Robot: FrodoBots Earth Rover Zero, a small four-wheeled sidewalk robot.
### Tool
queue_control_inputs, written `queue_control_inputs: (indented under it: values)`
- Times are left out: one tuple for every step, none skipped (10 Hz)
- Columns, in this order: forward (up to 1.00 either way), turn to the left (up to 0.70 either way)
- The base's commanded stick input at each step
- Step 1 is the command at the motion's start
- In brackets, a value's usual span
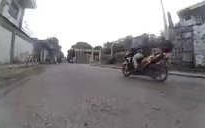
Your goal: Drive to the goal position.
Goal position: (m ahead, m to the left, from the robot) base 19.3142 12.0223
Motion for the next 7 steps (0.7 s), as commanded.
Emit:
queue_control_inputs:
  values:
    - [0.69, 0.34]
    - [0.69, 0.34]
    - [0.69, 0.34]
    - [0.69, 0.34]
    - [0.69, 0.34]
    - [0.7, 0.35]
    - [0.7, 0.35]
